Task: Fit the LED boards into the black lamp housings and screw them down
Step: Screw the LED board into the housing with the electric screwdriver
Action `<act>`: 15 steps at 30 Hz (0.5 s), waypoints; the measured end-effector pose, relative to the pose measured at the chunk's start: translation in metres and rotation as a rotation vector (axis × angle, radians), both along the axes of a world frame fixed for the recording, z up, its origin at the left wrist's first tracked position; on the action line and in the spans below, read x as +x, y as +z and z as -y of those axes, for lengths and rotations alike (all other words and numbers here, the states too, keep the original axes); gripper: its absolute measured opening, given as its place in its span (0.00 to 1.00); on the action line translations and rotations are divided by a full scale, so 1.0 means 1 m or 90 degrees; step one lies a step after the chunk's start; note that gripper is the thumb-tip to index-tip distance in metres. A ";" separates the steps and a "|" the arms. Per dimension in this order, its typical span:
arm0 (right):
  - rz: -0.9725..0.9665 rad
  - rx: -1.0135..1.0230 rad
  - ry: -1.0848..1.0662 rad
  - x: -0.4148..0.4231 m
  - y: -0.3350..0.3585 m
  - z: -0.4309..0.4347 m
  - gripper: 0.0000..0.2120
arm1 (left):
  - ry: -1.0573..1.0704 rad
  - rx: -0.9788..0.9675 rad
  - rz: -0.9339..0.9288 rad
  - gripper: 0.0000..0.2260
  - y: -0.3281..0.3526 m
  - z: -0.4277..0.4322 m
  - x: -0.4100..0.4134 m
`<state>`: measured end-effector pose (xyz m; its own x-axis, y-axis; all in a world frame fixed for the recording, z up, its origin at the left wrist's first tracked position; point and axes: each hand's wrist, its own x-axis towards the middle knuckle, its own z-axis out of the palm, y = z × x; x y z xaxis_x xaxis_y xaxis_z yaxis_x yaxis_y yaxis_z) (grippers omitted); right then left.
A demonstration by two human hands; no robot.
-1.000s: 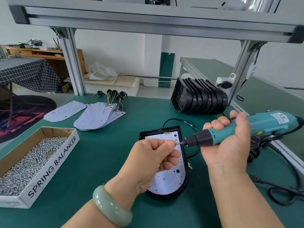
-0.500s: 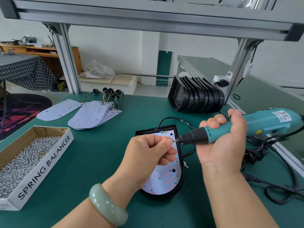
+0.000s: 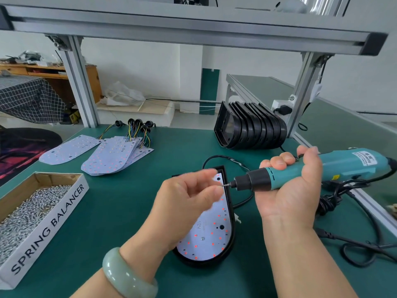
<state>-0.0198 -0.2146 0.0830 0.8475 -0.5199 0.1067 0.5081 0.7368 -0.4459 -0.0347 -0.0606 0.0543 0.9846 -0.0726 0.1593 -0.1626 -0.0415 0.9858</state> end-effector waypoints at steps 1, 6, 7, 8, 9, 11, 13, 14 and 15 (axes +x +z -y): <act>-0.001 -0.001 -0.008 0.001 0.000 0.002 0.08 | 0.060 0.073 -0.003 0.18 -0.002 -0.007 0.006; -0.015 -0.040 -0.049 0.006 -0.003 0.006 0.07 | 0.187 0.478 -0.207 0.44 -0.011 -0.033 0.022; -0.016 -0.053 -0.059 0.007 -0.004 0.006 0.07 | 0.160 0.512 -0.224 0.44 -0.012 -0.028 0.024; -0.019 -0.070 -0.073 0.008 -0.005 0.005 0.07 | 0.146 0.526 -0.230 0.41 -0.013 -0.021 0.027; -0.023 -0.090 -0.087 0.009 -0.006 0.005 0.07 | 0.138 0.524 -0.231 0.35 -0.013 -0.015 0.030; -0.023 -0.127 -0.107 0.011 -0.006 0.006 0.07 | 0.117 0.482 -0.241 0.22 -0.010 -0.008 0.035; -0.014 -0.162 -0.123 0.014 -0.004 0.009 0.07 | 0.087 0.482 -0.248 0.21 -0.006 -0.008 0.041; -0.009 -0.183 -0.134 0.016 -0.002 0.011 0.07 | 0.075 0.505 -0.246 0.21 -0.005 -0.010 0.045; -0.008 -0.208 -0.148 0.018 0.001 0.012 0.06 | 0.065 0.530 -0.245 0.21 -0.003 -0.012 0.047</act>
